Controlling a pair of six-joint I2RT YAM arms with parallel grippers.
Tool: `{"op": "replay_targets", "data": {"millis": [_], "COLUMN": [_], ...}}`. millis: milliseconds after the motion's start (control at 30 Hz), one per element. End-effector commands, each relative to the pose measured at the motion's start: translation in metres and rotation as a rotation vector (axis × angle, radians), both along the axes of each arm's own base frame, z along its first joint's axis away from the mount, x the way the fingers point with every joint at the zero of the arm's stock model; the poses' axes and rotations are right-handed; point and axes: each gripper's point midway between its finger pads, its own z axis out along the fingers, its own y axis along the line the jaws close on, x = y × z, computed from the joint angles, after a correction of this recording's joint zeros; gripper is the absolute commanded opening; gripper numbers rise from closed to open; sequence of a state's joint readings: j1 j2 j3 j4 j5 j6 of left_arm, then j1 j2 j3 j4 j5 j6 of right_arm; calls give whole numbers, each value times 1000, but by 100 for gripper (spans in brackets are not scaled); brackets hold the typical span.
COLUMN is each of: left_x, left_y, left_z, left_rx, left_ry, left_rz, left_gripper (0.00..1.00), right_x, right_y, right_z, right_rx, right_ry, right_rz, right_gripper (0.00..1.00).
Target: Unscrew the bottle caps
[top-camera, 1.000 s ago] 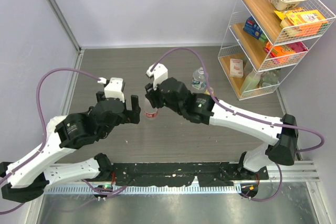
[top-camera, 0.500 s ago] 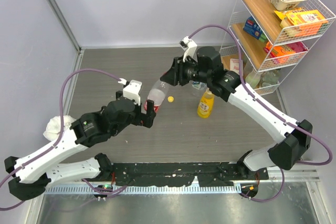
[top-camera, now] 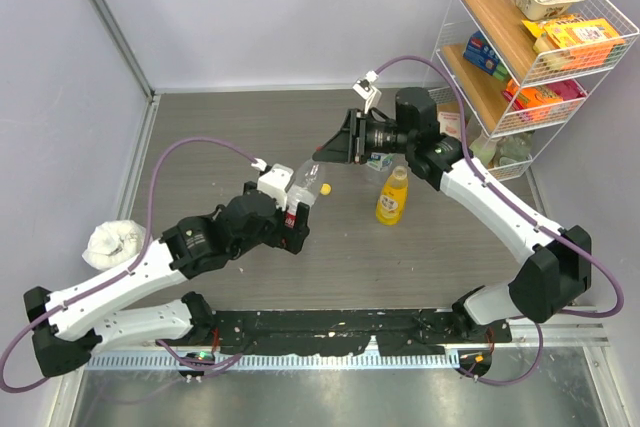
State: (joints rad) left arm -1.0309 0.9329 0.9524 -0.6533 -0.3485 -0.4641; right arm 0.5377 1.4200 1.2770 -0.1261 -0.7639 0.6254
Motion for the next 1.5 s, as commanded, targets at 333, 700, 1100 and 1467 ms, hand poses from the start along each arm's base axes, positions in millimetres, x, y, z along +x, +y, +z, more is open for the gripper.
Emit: {"op": "replay_targets", "data": {"millis": [333,700,1100,1467], "left_x": [3,12,19,21], "left_y": [-19,-11,-11,-15], "left_z": [-12,-13,-13,-3], "left_rx": [19,21,62,51], "left_ry": [38,25,33,28], "left_rz": [-39,47,95,94], "left_gripper": [57,36,27,22], "right_x": [-6,26,49,51], "right_y": [-5,-22,-22,-3], "right_z": [35,54,45,21], "right_rx": [102,53,25,-76], "right_ry": [-54,-109,-45,-15], "right_rz": [17,-217,-435,-462], "right_gripper": [12,81,85,77]}}
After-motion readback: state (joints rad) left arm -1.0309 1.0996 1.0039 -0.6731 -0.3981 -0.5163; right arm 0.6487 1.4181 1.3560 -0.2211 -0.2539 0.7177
